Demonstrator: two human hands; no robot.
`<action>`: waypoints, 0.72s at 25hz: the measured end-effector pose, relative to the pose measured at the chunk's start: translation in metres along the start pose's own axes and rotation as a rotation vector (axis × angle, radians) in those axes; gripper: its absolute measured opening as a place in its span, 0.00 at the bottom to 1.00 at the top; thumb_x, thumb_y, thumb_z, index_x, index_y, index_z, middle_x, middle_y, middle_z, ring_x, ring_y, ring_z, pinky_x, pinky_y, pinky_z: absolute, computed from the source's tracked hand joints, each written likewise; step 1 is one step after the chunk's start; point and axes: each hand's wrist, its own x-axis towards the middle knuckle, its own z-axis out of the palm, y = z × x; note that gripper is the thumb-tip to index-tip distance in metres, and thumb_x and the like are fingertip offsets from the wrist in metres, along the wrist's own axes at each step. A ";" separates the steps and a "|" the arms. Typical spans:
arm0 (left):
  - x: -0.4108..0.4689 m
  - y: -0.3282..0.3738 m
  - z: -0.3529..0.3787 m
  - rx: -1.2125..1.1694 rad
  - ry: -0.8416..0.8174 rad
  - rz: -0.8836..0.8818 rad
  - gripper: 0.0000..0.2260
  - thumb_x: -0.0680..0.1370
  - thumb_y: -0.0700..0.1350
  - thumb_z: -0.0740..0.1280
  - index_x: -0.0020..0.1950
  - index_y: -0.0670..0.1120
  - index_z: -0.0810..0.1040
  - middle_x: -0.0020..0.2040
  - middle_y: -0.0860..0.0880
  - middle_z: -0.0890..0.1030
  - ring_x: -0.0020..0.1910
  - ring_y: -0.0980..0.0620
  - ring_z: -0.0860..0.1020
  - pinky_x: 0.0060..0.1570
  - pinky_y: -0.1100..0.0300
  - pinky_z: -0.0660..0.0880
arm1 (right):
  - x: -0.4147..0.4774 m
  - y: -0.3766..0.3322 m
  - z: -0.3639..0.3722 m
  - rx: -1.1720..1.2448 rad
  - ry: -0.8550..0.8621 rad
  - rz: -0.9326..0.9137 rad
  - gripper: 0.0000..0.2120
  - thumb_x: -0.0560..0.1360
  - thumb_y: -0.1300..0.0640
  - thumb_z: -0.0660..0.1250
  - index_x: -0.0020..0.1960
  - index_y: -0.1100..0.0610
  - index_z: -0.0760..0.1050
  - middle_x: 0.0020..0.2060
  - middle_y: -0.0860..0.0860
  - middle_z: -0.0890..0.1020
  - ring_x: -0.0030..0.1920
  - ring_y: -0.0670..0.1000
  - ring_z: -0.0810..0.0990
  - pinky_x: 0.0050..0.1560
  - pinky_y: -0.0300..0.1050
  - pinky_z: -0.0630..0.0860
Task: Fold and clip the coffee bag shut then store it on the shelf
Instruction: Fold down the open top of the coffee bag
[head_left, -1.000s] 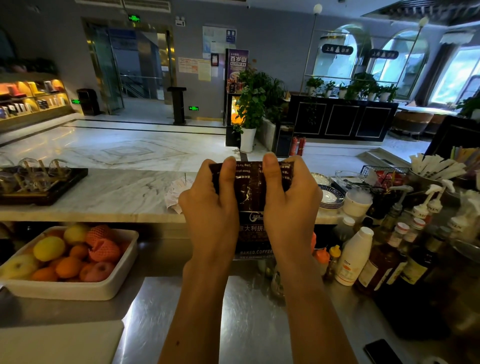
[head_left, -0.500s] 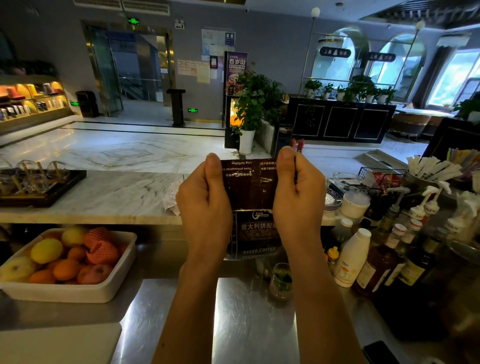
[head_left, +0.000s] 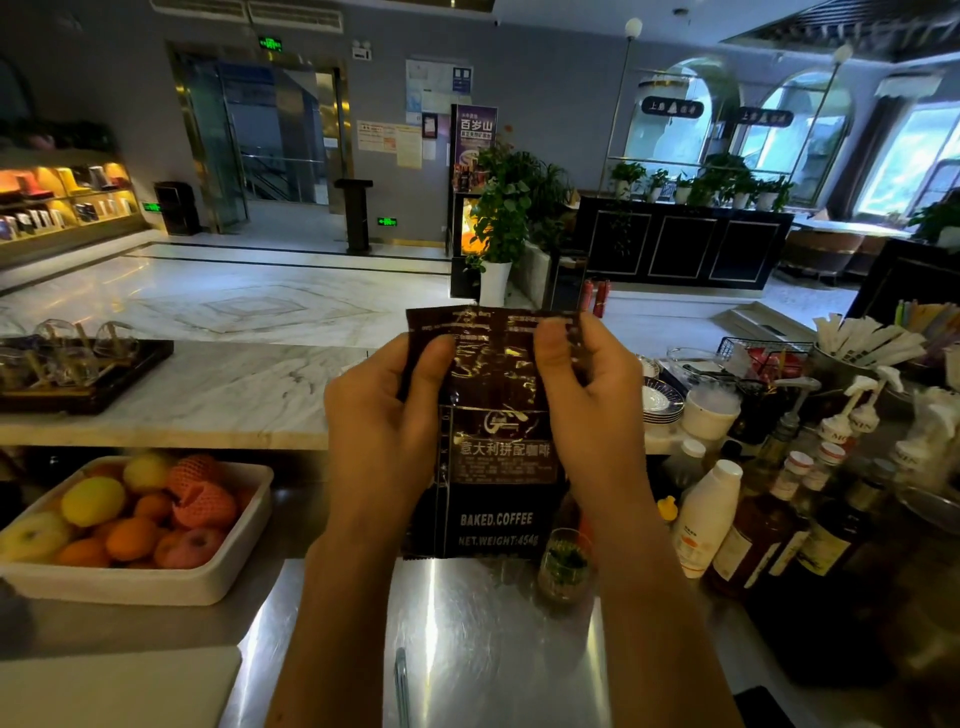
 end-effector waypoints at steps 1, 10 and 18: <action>0.001 0.000 -0.003 0.016 0.026 0.000 0.07 0.81 0.47 0.62 0.46 0.52 0.79 0.38 0.57 0.83 0.37 0.59 0.83 0.35 0.66 0.78 | -0.003 0.003 0.000 0.006 -0.081 0.029 0.14 0.76 0.45 0.59 0.48 0.53 0.77 0.40 0.46 0.84 0.42 0.42 0.83 0.40 0.37 0.79; 0.006 0.013 -0.002 0.123 0.121 -0.082 0.09 0.79 0.52 0.63 0.46 0.47 0.70 0.35 0.57 0.75 0.37 0.60 0.78 0.37 0.67 0.73 | -0.015 0.010 0.011 -0.163 -0.015 -0.152 0.11 0.80 0.54 0.60 0.48 0.58 0.77 0.36 0.42 0.80 0.40 0.41 0.81 0.36 0.29 0.74; -0.002 0.015 0.000 0.216 0.069 0.050 0.07 0.81 0.44 0.62 0.45 0.46 0.67 0.31 0.59 0.72 0.34 0.68 0.77 0.29 0.75 0.70 | -0.009 -0.011 0.018 -0.234 0.044 -0.068 0.12 0.79 0.49 0.62 0.42 0.56 0.71 0.29 0.43 0.74 0.32 0.37 0.75 0.32 0.27 0.69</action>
